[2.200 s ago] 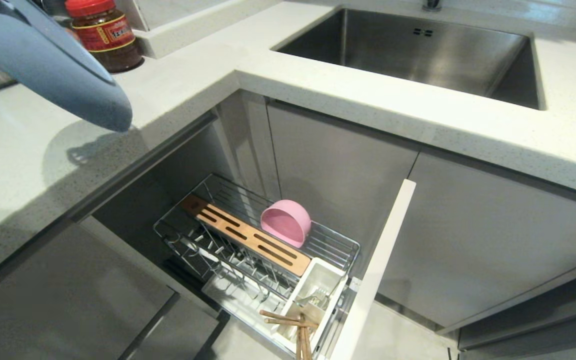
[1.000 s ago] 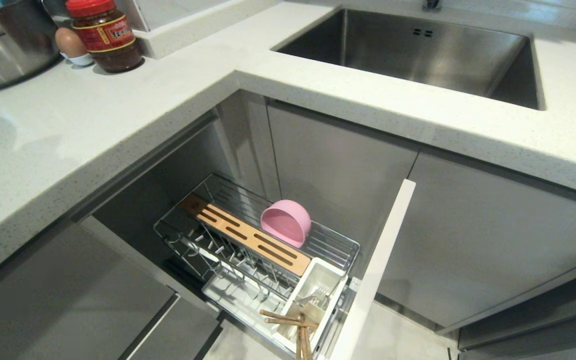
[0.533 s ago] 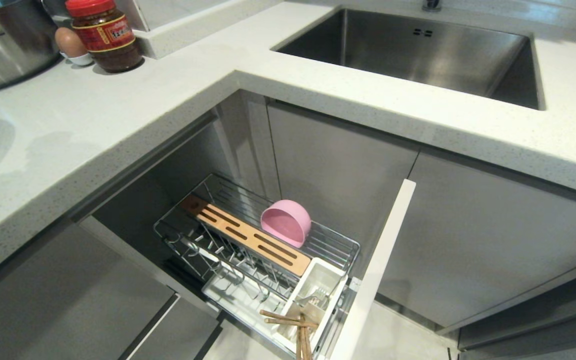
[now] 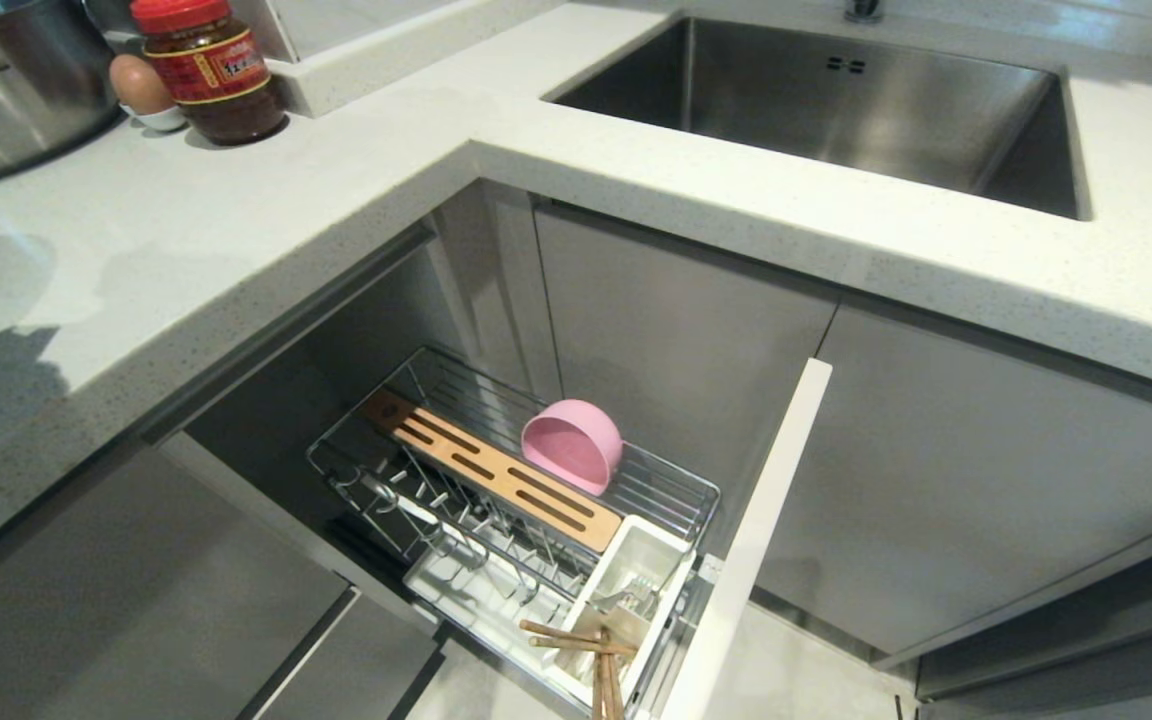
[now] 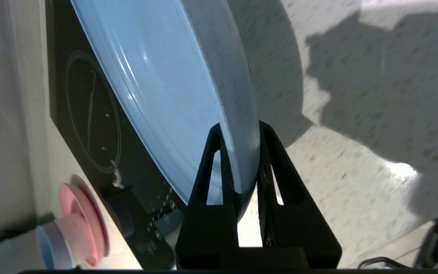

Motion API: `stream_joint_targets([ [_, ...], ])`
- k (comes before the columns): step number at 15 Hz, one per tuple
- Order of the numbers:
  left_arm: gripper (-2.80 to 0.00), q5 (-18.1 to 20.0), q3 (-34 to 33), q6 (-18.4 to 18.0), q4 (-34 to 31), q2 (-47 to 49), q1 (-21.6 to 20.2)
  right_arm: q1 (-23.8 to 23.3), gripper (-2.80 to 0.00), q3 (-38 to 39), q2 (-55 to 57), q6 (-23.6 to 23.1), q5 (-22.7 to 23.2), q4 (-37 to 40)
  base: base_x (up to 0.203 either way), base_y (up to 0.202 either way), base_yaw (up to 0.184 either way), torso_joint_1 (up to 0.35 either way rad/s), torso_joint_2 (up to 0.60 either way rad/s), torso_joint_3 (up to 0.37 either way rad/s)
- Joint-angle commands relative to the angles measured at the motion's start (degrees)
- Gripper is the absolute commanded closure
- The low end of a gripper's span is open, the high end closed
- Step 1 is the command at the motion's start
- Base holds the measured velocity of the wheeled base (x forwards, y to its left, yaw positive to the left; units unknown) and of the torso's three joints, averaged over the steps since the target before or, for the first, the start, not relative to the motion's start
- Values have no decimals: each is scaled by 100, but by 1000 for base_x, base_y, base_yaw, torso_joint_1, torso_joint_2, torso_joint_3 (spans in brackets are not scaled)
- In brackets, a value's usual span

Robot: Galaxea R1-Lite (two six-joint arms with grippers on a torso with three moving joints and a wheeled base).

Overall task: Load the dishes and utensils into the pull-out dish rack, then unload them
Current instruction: Take the plate out of the cupboard

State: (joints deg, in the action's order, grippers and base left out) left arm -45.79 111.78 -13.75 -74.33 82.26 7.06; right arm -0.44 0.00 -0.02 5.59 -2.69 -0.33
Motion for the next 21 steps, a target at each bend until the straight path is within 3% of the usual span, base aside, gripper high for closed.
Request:
stream_joint_targets([
  [1,0,-220,20,4,-55,317,155,0,0,0,-24,3,-3,-2,0,0,0,0,0,0],
  [19,0,-105,-51,22,24,730,235,0,0,0,-24,3,-3,-2,0,0,0,0,0,0],
  [20,-71,-105,-51,22,51,730,235,0,0,0,-24,3,-3,-2,0,0,0,0,0,0],
  [21,-280,-103,-58,22,59,730,243,0,0,0,-24,3,-3,-2,0,0,0,0,0,0],
])
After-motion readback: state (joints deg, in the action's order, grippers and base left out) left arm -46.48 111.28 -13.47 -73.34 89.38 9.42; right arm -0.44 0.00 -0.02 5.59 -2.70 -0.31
